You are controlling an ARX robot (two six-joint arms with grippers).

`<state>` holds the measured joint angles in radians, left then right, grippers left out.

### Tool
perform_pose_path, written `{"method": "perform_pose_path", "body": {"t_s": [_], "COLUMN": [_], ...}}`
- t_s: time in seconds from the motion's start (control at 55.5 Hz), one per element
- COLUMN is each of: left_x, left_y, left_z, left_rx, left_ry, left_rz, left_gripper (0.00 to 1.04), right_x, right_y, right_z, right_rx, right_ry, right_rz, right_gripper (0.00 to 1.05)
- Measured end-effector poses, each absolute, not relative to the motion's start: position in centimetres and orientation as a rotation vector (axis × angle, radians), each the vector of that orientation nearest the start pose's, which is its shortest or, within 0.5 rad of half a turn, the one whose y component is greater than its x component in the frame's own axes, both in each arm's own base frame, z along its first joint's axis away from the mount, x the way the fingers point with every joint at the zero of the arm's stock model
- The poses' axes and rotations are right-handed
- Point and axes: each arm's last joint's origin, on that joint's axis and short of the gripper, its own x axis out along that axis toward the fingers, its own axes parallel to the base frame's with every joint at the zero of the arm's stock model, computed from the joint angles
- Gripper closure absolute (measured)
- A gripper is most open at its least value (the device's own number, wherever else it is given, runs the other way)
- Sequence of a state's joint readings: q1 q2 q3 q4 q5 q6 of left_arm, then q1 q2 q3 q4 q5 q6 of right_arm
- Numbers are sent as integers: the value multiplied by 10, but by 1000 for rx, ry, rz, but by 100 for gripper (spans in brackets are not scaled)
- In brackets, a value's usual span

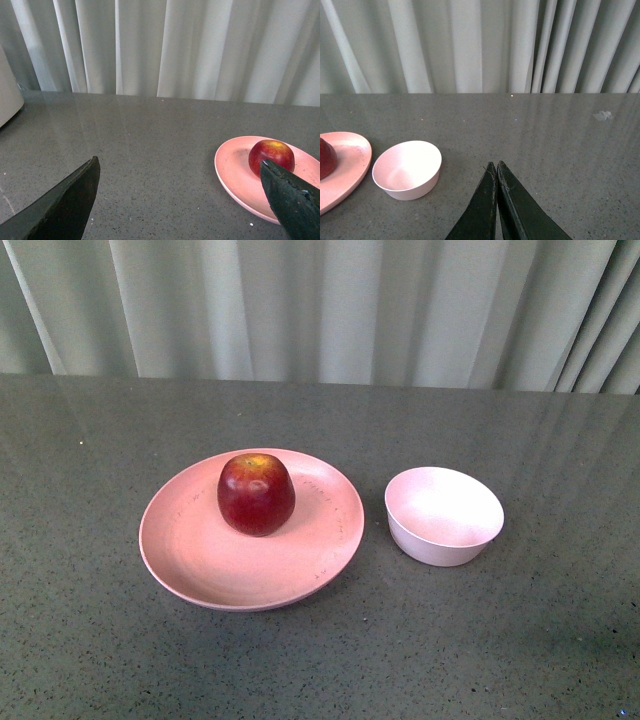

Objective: Move apple from plate to bowl

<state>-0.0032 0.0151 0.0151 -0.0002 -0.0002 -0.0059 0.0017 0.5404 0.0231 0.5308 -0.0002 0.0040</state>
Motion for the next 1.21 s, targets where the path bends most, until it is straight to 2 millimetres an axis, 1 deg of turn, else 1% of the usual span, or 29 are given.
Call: {"method": "perform_pose_path", "body": {"t_s": [0.288, 0.919, 1.01, 1.064, 1.208], "left_x": [98, 98, 98, 98, 98], "left_y": [0, 0, 0, 0, 0], "left_z": [167, 167, 167, 167, 167], "left_rx": [-6, -6, -6, -6, -6], "left_ry": [0, 0, 0, 0, 0], "left_rz": [-3, -3, -3, -3, -3], "left_gripper": [9, 9, 9, 9, 9], "right_x": [120, 108, 101, 98, 97], "right_y": [0, 0, 0, 0, 0], "right_z": [174, 174, 169, 171, 171], "right_rx": [4, 4, 4, 4, 4], "right_ry": [-23, -23, 11, -11, -17], "right_rz": [2, 2, 2, 2, 2], "right_gripper": [103, 103, 103, 103, 103]}}
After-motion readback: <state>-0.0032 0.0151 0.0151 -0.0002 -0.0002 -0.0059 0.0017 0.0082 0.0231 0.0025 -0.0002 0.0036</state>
